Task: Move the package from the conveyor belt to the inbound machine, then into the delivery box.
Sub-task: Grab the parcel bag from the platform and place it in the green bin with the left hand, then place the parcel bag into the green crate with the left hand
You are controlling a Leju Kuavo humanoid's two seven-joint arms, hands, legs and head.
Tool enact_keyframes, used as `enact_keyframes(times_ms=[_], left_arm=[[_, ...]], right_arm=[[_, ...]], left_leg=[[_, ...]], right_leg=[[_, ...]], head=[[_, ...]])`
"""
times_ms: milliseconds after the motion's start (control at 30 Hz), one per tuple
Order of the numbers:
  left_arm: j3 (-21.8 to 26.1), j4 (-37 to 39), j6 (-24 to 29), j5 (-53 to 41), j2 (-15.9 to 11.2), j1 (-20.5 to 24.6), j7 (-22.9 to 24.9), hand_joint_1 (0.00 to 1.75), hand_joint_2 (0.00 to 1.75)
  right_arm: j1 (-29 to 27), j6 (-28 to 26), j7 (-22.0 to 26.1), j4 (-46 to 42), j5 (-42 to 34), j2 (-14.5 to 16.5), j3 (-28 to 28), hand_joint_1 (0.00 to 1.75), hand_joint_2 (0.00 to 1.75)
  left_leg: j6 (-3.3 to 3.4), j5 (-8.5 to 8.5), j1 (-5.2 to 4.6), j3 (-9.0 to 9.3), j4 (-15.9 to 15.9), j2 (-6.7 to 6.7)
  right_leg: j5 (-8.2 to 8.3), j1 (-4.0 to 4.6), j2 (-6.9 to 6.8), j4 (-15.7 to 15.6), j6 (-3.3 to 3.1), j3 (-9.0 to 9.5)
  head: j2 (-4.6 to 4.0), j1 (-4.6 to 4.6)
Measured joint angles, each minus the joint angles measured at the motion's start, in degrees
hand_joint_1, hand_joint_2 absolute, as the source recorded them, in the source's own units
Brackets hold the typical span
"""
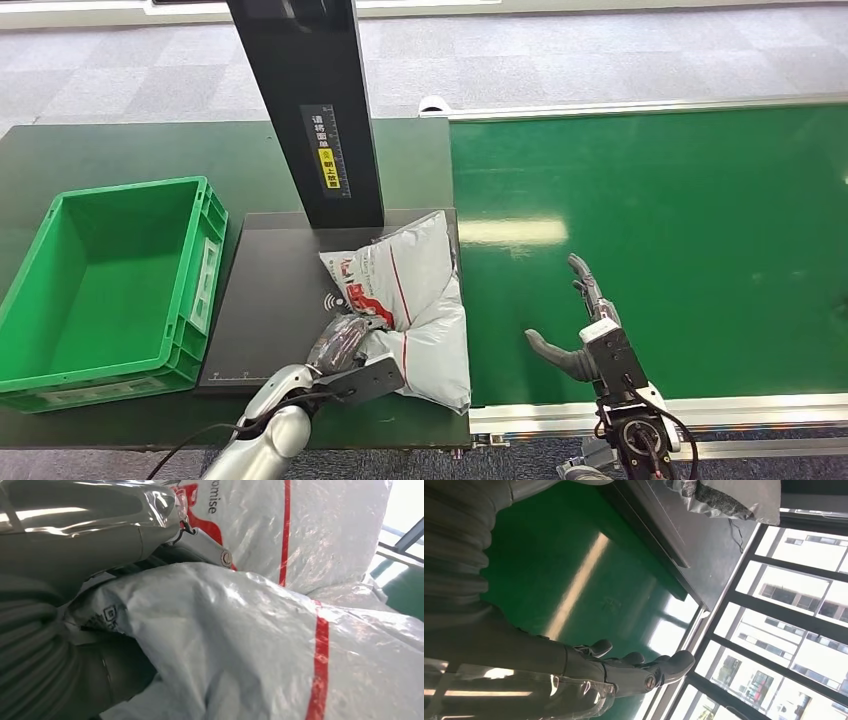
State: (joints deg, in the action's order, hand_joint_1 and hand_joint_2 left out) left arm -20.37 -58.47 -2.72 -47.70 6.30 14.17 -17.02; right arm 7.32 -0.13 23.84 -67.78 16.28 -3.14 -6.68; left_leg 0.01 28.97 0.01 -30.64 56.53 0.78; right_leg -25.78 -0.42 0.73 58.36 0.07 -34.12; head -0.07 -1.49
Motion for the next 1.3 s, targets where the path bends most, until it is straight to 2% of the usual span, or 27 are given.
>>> enact_keyframes(times_ms=[267, 367, 567, 667, 833, 1067, 1200, 1300], left_arm=[[0.50, -1.17, 4.38, 0.70, -0.03, -1.50, -3.74, 1.75, 1.75], [1.18, -3.60, 10.43, 2.10, -0.01, -3.03, -8.09, 1.75, 1.75], [2.73, -13.43, 27.26, 2.10, 0.32, -6.08, -17.51, 1.75, 1.75], [2.75, -17.80, 33.81, -0.48, 0.49, -6.91, -19.33, 1.75, 1.75], [2.56, -22.22, 39.98, -3.89, 0.52, -7.37, -20.72, 1.75, 1.75], [5.10, -31.57, 41.85, -10.79, 1.63, -7.98, -22.68, 1.75, 1.75], [9.54, -36.00, 41.86, -12.46, 2.51, -7.22, -22.71, 1.75, 1.75], [15.34, -37.51, 41.86, -13.57, 3.73, -5.48, -22.72, 1.75, 1.75]], right_arm=[[0.12, 0.03, -0.01, 0.02, 0.23, 0.43, 0.00, 0.00, 1.75], [0.27, 0.13, 0.01, 0.07, 0.37, 0.56, 0.00, 0.00, 1.75], [0.40, 0.38, 0.59, 0.13, 0.25, 0.60, 0.00, 0.00, 1.75], [0.35, 0.37, 0.86, 0.13, 0.09, 0.53, 0.01, 0.00, 1.75], [0.10, 0.38, 0.94, 0.06, 0.09, 0.49, 0.06, 0.00, 1.75], [-1.03, 0.37, 0.95, -0.37, 0.06, 0.45, 0.42, 0.00, 1.75], [-1.59, 0.22, 0.93, -0.70, -0.02, 0.39, 0.47, 0.00, 1.75], [-2.02, -0.26, 0.87, -1.00, -0.02, 0.40, 0.58, 0.00, 1.75]], left_leg=[[0.00, 0.00, 0.00, -0.03, 0.00, -0.01], [0.00, 0.00, 0.00, -0.05, 0.00, -0.03], [0.00, 0.00, 0.00, -0.08, 0.00, -0.03], [0.00, 0.00, 0.00, -0.09, 0.00, -0.03], [0.00, 0.00, 0.00, -0.09, 0.00, -0.03], [0.00, 0.00, 0.00, -0.11, 0.00, -0.04], [-0.01, 0.00, 0.00, -0.12, 0.00, -0.05], [-0.01, -0.01, 0.00, -0.11, 0.00, -0.05]], right_leg=[[0.00, 0.01, 0.01, 0.00, 0.00, -0.09], [0.00, 0.01, 0.02, 0.00, 0.00, -0.15], [0.00, 0.01, 0.01, 0.00, 0.00, -0.20], [0.00, 0.01, 0.01, 0.00, 0.00, -0.21], [0.00, 0.00, 0.01, 0.00, 0.00, -0.21], [0.00, 0.01, 0.02, 0.00, 0.00, -0.25], [0.00, 0.01, 0.02, 0.00, 0.00, -0.26], [0.01, 0.02, 0.03, 0.00, -0.01, -0.24]], head=[[0.00, 0.01], [0.00, 0.00], [0.00, 0.00], [0.00, 0.01], [0.00, 0.01], [0.00, 0.01], [0.00, 0.01], [0.00, 0.00]])
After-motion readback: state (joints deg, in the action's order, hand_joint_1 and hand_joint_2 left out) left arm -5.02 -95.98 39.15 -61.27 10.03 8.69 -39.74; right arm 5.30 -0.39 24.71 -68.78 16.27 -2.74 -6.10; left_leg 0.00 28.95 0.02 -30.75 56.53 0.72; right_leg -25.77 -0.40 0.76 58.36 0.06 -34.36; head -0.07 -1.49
